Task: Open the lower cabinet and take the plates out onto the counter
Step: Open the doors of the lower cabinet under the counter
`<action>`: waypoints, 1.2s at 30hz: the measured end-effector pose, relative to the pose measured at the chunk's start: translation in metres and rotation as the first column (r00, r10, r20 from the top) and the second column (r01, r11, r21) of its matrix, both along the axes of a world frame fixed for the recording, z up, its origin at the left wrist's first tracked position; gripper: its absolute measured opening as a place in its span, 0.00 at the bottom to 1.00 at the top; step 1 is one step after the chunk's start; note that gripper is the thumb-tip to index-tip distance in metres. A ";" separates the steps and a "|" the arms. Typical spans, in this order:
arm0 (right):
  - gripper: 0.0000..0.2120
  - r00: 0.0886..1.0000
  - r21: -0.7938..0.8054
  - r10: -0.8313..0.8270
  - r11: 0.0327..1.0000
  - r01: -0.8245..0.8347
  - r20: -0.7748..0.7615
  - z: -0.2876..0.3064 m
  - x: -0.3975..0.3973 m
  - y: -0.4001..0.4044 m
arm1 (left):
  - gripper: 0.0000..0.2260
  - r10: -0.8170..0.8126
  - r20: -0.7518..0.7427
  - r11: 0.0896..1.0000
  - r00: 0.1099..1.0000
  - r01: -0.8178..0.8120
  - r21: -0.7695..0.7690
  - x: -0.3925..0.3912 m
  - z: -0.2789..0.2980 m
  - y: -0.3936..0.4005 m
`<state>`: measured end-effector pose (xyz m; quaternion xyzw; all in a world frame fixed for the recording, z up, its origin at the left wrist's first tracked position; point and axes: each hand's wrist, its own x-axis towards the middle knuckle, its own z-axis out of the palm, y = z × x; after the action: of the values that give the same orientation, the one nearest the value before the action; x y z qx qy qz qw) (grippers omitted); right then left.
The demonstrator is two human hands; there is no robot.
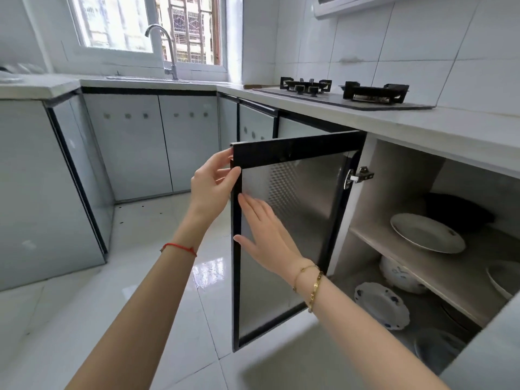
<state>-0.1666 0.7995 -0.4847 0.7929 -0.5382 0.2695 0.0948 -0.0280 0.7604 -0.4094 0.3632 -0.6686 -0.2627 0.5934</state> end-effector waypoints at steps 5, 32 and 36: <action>0.38 1.000 0.052 -0.006 0.999 0.007 -0.002 0.006 0.006 -0.016 | 0.19 -0.081 -0.032 0.994 0.996 0.083 0.068 0.001 0.000 -0.006; 0.24 0.743 -0.219 -0.661 0.714 0.665 0.099 0.041 -0.227 0.207 | 0.22 -0.536 0.289 0.833 0.793 0.553 0.027 -0.237 -0.063 0.093; 0.25 0.646 -0.324 -0.752 0.584 0.744 0.130 0.054 -0.261 0.240 | 0.23 -0.656 0.291 0.743 0.696 0.664 0.084 -0.297 -0.060 0.123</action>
<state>-0.4275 1.0397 -0.4304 0.4654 -0.7636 0.2869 0.3436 -0.3249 0.8830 -0.4696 0.1268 -0.8401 -0.3898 0.3551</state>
